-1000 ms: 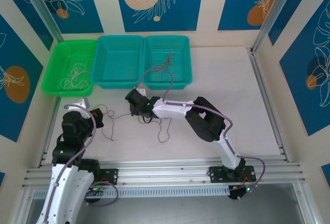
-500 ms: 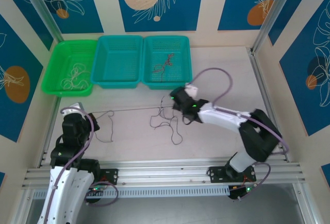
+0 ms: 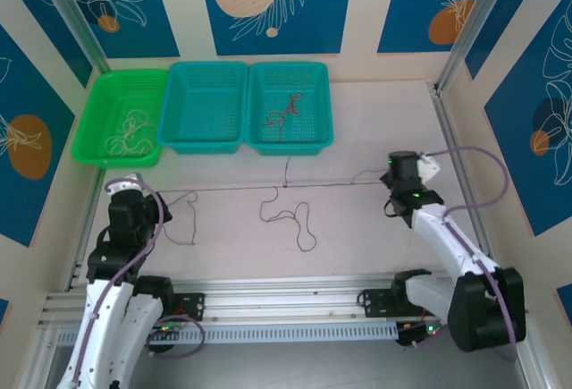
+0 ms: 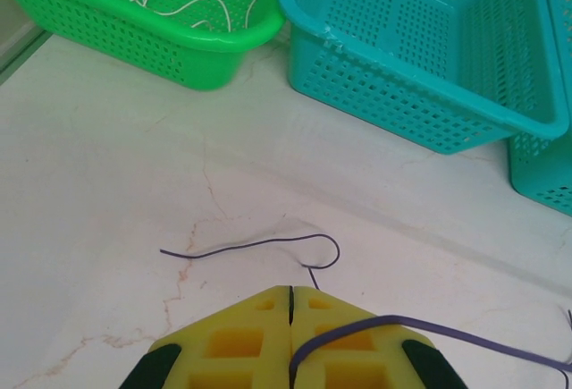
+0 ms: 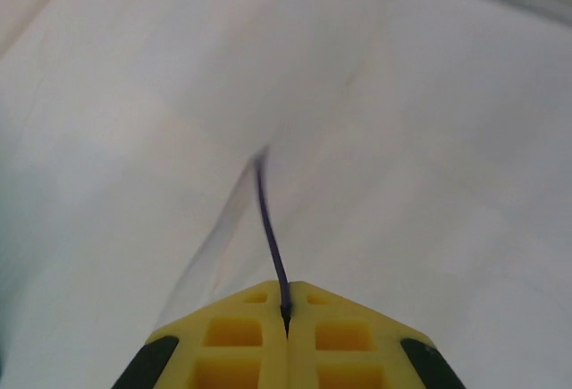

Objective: Untangle the cables

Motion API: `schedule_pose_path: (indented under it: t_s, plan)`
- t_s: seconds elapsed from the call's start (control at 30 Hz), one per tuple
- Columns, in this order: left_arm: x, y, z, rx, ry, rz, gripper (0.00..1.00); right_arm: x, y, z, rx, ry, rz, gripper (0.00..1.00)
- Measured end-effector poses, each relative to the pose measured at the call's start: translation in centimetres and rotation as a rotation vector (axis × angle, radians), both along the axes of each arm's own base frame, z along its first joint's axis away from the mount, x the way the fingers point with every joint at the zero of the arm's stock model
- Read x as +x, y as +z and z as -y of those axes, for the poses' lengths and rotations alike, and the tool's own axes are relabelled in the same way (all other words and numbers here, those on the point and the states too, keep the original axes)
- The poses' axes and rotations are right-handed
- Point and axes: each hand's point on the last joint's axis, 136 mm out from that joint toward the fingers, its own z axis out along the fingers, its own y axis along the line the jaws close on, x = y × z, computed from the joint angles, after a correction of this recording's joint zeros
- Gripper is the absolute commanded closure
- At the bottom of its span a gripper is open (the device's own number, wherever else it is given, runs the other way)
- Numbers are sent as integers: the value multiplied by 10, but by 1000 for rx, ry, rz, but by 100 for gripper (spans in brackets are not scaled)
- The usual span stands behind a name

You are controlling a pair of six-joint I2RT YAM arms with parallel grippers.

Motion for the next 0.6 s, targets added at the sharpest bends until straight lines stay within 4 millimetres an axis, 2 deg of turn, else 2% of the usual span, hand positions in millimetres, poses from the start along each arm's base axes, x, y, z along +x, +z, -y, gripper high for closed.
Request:
schedule_pose_path:
  t_s: [0.07, 0.23, 0.43, 0.6]
  plan:
    - [4, 1, -1, 10, -2, -12, 100, -12, 2, 33, 10, -90, 12, 100]
    - [14, 5, -12, 16, 42, -14, 100, -32, -2, 78, 40, -210, 4, 100]
    - [21, 4, -40, 14, 153, -26, 100, -48, -8, 103, 67, -303, 7, 100]
    - [26, -4, -64, -14, 233, -68, 100, -58, -8, 122, 128, -379, 53, 100]
